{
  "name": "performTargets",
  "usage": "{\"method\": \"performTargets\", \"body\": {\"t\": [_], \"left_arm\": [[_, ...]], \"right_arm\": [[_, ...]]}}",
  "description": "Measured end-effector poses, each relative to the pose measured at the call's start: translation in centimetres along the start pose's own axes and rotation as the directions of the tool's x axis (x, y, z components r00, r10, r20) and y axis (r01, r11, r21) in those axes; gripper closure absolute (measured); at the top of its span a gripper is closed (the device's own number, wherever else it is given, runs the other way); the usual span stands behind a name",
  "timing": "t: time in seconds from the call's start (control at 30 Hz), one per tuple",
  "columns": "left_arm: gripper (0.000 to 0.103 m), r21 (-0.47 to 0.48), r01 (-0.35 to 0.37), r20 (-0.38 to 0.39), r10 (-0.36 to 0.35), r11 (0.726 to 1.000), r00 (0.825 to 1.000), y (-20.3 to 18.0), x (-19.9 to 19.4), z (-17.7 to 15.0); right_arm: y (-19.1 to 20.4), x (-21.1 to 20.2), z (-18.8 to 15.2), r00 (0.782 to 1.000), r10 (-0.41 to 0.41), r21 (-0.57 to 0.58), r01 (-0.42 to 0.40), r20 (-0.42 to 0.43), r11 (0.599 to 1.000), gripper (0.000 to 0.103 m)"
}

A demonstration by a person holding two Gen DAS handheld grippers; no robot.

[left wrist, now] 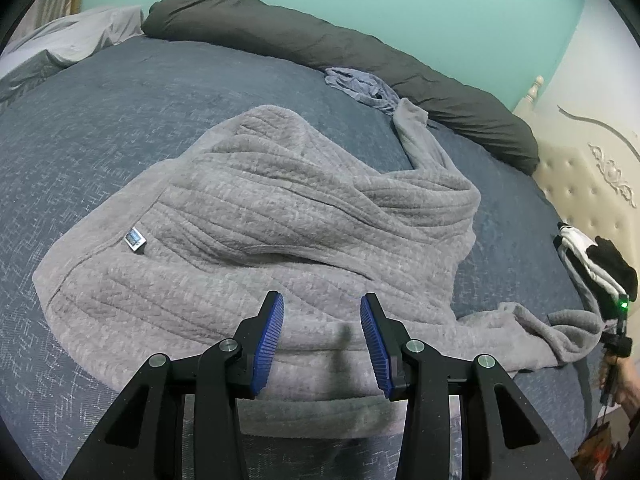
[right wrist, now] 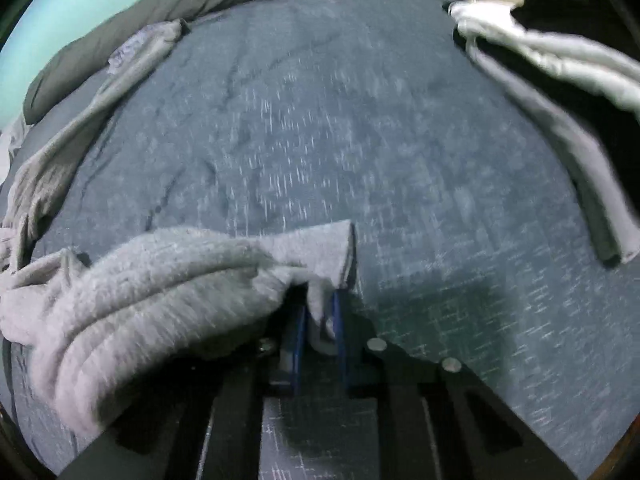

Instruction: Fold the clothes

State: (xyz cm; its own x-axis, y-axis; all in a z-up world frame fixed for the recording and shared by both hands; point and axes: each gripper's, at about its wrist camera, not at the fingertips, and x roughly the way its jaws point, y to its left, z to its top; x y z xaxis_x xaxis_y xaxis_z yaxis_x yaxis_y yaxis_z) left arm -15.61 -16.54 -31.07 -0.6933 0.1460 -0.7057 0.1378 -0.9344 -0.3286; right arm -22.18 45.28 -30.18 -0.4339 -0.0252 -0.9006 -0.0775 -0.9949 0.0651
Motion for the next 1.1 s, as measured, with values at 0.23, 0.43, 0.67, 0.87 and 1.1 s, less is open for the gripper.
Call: {"method": "performTargets", "body": {"t": [0.23, 0.43, 0.67, 0.87, 1.1], "left_arm": [[0.059, 0.008, 0.011, 0.0, -0.011, 1.0, 1.0, -0.7, -0.1, -0.1], [0.059, 0.017, 0.008, -0.001, -0.008, 1.0, 1.0, -1.1, 0.0, -0.2], [0.059, 0.028, 0.001, -0.005, -0.001, 1.0, 1.0, -1.6, 0.2, -0.3], [0.059, 0.041, 0.0, -0.007, 0.0, 0.999, 1.0, -2.0, 0.5, -0.2], [0.059, 0.054, -0.001, -0.008, 0.001, 0.999, 1.0, -2.4, 0.6, -0.2]], "right_arm": [[-4.9, -7.3, 0.9, 0.992, -0.094, -0.013, 0.095, 0.079, 0.995, 0.092], [-9.3, -10.5, 0.4, 0.974, -0.225, -0.034, 0.225, 0.019, 0.974, 0.092], [-11.6, -6.7, -0.5, 0.96, -0.258, 0.021, 0.261, -0.106, 0.965, 0.091], [-10.0, -6.1, -0.5, 0.956, -0.293, -0.008, 0.293, -0.032, 0.956, 0.057], [-8.0, -9.3, -1.0, 0.976, -0.182, -0.043, 0.188, 0.123, 0.981, 0.054]]}}
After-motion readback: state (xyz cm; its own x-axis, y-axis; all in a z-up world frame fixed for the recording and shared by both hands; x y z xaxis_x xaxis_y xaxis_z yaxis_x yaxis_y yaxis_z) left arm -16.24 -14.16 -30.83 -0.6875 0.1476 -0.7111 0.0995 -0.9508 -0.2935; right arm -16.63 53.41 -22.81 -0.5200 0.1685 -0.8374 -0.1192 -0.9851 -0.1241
